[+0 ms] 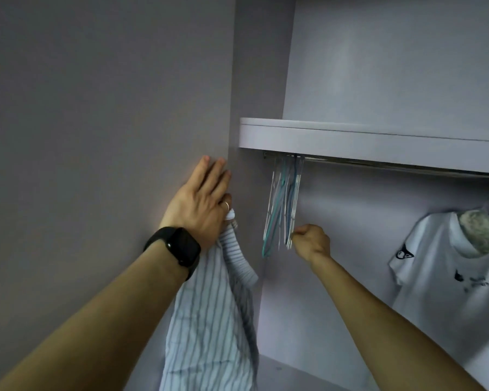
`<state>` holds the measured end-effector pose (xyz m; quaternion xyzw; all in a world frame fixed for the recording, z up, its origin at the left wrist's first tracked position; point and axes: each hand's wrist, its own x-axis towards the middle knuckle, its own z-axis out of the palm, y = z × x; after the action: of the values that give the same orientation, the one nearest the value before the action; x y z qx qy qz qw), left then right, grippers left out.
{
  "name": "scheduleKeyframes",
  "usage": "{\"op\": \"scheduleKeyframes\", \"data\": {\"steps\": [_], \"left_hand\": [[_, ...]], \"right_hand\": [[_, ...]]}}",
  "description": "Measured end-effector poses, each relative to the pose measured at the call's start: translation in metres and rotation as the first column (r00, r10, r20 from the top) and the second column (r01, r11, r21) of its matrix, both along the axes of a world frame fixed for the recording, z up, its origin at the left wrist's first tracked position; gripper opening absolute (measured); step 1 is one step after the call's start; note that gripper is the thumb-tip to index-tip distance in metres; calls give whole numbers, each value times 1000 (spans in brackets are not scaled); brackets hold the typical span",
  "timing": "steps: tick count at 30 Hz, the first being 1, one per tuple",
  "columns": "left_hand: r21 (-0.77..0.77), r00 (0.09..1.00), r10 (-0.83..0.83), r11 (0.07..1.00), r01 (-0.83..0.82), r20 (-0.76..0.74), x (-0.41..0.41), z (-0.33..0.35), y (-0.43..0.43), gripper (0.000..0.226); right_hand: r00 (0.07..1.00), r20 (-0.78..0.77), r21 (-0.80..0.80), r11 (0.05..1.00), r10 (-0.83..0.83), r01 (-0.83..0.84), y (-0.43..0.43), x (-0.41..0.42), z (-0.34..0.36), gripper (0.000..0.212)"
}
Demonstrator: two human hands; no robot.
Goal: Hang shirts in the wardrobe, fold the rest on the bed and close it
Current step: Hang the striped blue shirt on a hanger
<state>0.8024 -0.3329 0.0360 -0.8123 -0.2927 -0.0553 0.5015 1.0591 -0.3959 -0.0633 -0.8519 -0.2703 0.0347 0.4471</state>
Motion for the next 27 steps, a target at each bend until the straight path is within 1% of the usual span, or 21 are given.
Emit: {"op": "scheduleKeyframes", "data": {"steps": [2, 4, 5, 7, 8, 10, 13, 17, 21, 24, 25, 26, 27], "left_hand": [[24, 1000, 10, 1000, -10, 4, 2, 0, -2, 58], [31, 1000, 5, 1000, -5, 3, 3, 0, -3, 57], [23, 1000, -2, 1000, 2, 8, 3, 1, -4, 56], [-8, 1000, -18, 1000, 18, 10, 3, 3, -4, 55], [-31, 1000, -23, 999, 23, 3, 2, 0, -3, 54], [-80, 1000, -13, 997, 11, -19, 2, 4, -4, 54], [-160, 998, 7, 987, -17, -65, -3, 11, -11, 55], [-342, 999, -10, 940, -3, -38, -4, 19, -23, 57], [-488, 998, 48, 872, -29, 27, 1, 33, -35, 57], [-607, 991, 79, 795, 6, 113, 4, 40, -44, 54], [-648, 988, 87, 761, 15, 125, 4, 41, -48, 53], [-710, 986, 102, 703, 24, 135, 4, 37, -55, 53], [-779, 980, 113, 624, 59, 165, 6, 34, -61, 53]], "right_hand": [[1000, -2, 13, 1000, -7, 7, 2, 1, 1, 23], [998, 4, 25, 998, -66, 66, 0, 0, 4, 44], [992, 38, 21, 992, -124, 123, -4, 0, 9, 53], [957, 162, 11, 970, -240, 241, -14, 1, 25, 64], [938, 211, 13, 960, -275, 279, -20, 1, 30, 65], [915, 255, 3, 947, -312, 322, -37, 5, 49, 65], [925, 252, -63, 949, -285, 309, -76, 8, 73, 61], [938, 218, -73, 954, -270, 291, -133, 25, 107, 58], [943, 216, -101, 954, -254, 281, -176, 29, 128, 53], [944, 195, -145, 945, -264, 294, -203, 8, 122, 54], [947, 169, -143, 944, -273, 298, -214, -4, 116, 54], [950, 142, -137, 945, -278, 297, -230, -20, 106, 54], [956, 113, -122, 951, -272, 285, -242, -35, 97, 53]]}}
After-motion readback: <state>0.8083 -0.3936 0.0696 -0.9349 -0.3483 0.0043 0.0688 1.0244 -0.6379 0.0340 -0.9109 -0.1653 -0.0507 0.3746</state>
